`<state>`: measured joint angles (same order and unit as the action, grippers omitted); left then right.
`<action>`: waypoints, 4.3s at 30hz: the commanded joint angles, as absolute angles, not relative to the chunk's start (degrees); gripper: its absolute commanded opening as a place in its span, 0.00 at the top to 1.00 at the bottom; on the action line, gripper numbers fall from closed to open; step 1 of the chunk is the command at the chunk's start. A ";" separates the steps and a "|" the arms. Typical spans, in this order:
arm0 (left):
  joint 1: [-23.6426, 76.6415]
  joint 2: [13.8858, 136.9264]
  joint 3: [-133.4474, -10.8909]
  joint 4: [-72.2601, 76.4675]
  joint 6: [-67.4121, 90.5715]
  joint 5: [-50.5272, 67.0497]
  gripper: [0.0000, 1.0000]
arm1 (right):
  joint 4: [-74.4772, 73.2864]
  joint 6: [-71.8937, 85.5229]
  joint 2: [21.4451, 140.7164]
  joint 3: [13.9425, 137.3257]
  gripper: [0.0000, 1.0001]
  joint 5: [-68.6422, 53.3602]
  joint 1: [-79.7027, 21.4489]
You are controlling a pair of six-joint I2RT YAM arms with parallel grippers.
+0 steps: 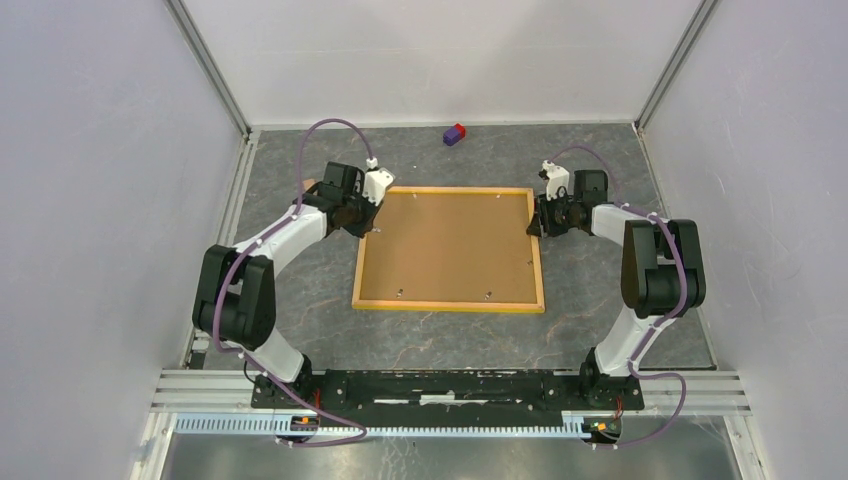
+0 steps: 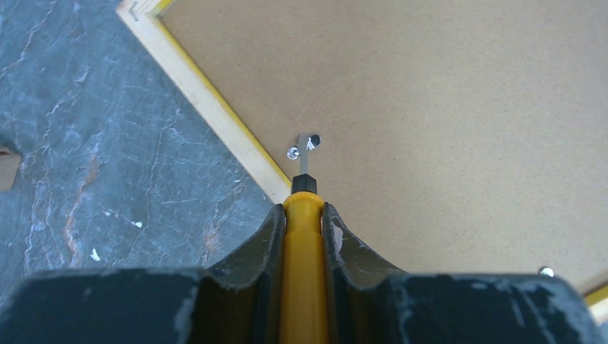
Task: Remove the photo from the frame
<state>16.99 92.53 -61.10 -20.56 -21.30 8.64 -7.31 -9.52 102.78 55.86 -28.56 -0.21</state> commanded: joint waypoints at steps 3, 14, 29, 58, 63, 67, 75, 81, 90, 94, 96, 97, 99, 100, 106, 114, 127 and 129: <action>18.26 92.84 -60.73 -25.21 -25.70 14.93 0.98 | -13.27 -11.68 106.61 53.55 0.63 -27.91 -0.46; 16.48 89.90 -63.94 -24.67 -19.20 14.05 0.98 | -15.34 -19.28 111.83 60.88 0.73 -16.95 -0.58; 16.51 88.45 -63.78 -20.39 -15.05 12.57 0.98 | -21.78 -23.79 120.20 77.73 0.52 -19.04 -1.16; 17.60 85.11 -64.40 -25.70 -17.29 13.12 0.98 | -35.72 -55.37 134.85 101.61 0.91 -7.89 -11.96; 17.66 84.11 -62.89 -26.02 -17.52 12.79 0.98 | -32.38 -64.87 135.53 107.11 0.94 -7.54 -11.94; 17.65 84.41 -62.75 -26.01 -16.93 12.77 0.98 | -26.74 -55.84 132.22 111.65 0.71 -11.60 -12.69; 17.66 82.39 -62.84 -24.31 -14.59 13.18 0.98 | -5.37 -25.59 103.20 82.88 0.30 -11.01 -12.01; 17.53 79.94 -61.40 -22.69 -14.03 13.02 0.98 | 4.53 -0.76 79.33 55.39 0.09 -10.09 -8.96; 17.51 77.10 -59.88 -21.55 -12.88 13.35 0.98 | -9.75 19.06 73.24 44.72 0.15 -8.27 -9.17; 17.58 75.92 -59.03 -21.68 -12.93 12.77 0.98 | -9.48 23.52 72.20 40.66 0.13 -4.80 -9.64; 17.58 75.35 -58.56 -21.69 -13.06 12.41 0.98 | -10.19 25.39 72.00 39.40 0.12 -3.16 -10.23; 17.58 75.24 -58.30 -21.58 -13.10 12.31 0.98 | -10.24 26.33 72.07 38.62 0.12 -2.15 -10.67; 17.53 75.24 -57.93 -21.31 -13.10 12.27 0.98 | -9.44 27.07 72.85 37.21 0.11 -1.53 -11.20; 17.58 75.23 -57.84 -21.25 -13.01 12.22 0.98 | -9.19 27.42 73.81 36.72 0.12 -1.32 -11.32; 17.56 75.41 -58.01 -21.18 -13.16 12.10 0.98 | -7.71 28.57 79.39 36.61 0.14 -0.84 -12.01; 17.57 75.95 -58.18 -21.26 -13.27 11.87 0.98 | -8.79 25.47 86.19 38.93 0.42 2.37 -13.48; 17.57 76.91 -59.24 -24.25 -15.80 14.10 0.98 | -12.92 9.21 90.41 43.20 0.95 4.60 -10.43; 17.64 76.99 -58.99 -25.30 -16.77 16.14 0.98 | -13.15 7.60 91.79 45.81 0.99 2.02 -9.72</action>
<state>17.47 77.10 -57.78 -24.27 -15.07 12.56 -7.35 19.84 88.42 43.53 4.73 -10.83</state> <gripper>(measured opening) 0.256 0.074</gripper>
